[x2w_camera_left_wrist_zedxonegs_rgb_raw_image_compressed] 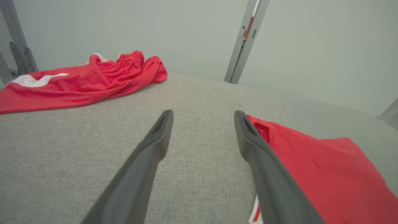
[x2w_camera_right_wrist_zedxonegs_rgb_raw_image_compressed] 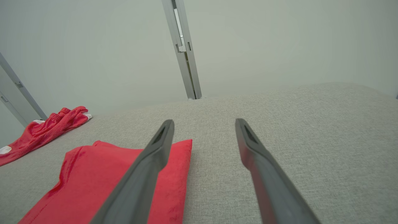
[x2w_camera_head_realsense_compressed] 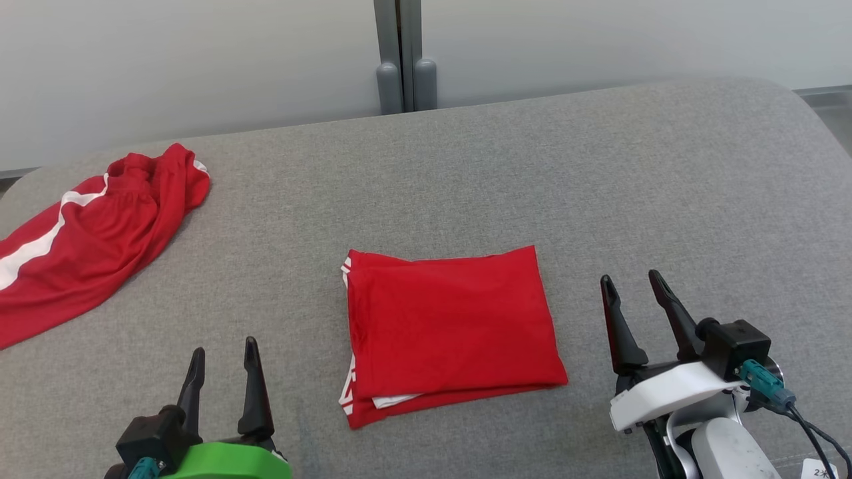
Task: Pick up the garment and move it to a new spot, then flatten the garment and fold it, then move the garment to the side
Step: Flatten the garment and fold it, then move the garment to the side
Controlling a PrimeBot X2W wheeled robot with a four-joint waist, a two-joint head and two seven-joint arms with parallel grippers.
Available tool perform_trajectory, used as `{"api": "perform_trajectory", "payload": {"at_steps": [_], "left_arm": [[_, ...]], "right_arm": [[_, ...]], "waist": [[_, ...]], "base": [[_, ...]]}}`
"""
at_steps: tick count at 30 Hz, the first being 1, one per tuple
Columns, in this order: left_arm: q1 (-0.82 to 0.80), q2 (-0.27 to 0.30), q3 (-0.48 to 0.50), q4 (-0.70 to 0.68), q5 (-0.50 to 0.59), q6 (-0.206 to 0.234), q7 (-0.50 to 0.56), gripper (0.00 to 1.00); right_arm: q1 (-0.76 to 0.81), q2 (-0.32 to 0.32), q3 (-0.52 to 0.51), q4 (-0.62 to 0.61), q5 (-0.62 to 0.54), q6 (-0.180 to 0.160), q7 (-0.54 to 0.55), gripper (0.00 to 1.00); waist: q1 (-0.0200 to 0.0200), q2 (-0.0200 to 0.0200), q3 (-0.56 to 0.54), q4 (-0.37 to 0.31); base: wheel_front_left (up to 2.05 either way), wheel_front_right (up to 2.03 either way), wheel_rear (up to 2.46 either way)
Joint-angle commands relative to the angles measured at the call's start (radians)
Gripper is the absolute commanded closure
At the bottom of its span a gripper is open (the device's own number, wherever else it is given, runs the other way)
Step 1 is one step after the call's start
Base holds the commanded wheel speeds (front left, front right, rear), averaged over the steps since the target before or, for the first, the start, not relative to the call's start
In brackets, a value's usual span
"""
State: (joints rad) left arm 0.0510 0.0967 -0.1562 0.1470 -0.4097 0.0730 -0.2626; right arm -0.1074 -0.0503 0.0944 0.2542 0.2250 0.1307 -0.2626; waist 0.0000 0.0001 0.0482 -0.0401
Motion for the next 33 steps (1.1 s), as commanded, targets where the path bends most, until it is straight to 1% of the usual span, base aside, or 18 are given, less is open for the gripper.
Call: {"api": "perform_trajectory", "payload": {"at_steps": [1,12,14,16,19,21,24,28,33], "left_arm": [[0.012,-0.002,0.008,0.003,0.014,-0.005,-0.003,0.0],[-0.009,-0.014,0.023,0.01,0.028,-0.019,-0.003,0.0],[-0.016,-0.016,0.026,0.011,0.031,-0.022,-0.003,0.0],[-0.022,-0.018,0.028,0.009,0.033,-0.024,-0.003,0.0],[-0.029,-0.022,0.032,0.008,0.034,-0.027,-0.003,0.0],[-0.035,-0.025,0.033,0.008,0.034,-0.028,-0.003,0.0],[-0.046,-0.03,0.03,0.011,0.034,-0.035,-0.003,0.0],[-0.064,-0.034,0.031,0.016,0.035,-0.041,-0.003,0.0],[-0.081,-0.039,0.035,0.021,0.034,-0.046,-0.002,0.0]], "right_arm": [[0.004,-0.001,0.001,0.0,0.001,0.0,-0.003,0.0],[-0.016,-0.001,-0.001,0.022,-0.016,0.0,-0.003,0.0],[-0.031,-0.001,-0.002,0.035,-0.02,0.0,0.013,0.0],[-0.047,-0.003,-0.003,0.048,-0.015,0.0,0.054,0.0],[-0.079,-0.023,-0.003,0.065,0.004,0.0,0.151,0.0],[-0.104,-0.031,0.002,0.079,0.042,0.0,0.216,0.0],[-0.137,-0.064,0.01,0.111,0.088,0.0,0.303,0.0],[-0.181,-0.097,0.044,0.153,0.176,0.0,0.413,0.0],[-0.216,-0.152,0.099,0.172,0.251,0.0,0.501,0.0]], "waist": [[0.0,-0.0001,0.0,0.001],[0.0,-0.0001,0.011,0.012],[0.0,-0.0001,0.016,0.019],[0.0,-0.0001,0.021,0.027],[0.0,-0.0001,0.031,0.039],[0.0,-0.0001,0.039,0.05],[0.0,-0.0001,0.055,0.075],[0.0,-0.0001,0.08,0.109],[0.0,-0.0001,0.11,0.15]], "base": [[0.0,0.0,0.0],[0.0,0.0,0.0],[0.0,0.0,0.0],[0.0,0.0,0.0],[0.0,0.0,0.0],[0.0,0.0,0.0],[0.0,0.0,0.0],[0.0,0.0,0.0],[0.0,0.0,0.0]]}}
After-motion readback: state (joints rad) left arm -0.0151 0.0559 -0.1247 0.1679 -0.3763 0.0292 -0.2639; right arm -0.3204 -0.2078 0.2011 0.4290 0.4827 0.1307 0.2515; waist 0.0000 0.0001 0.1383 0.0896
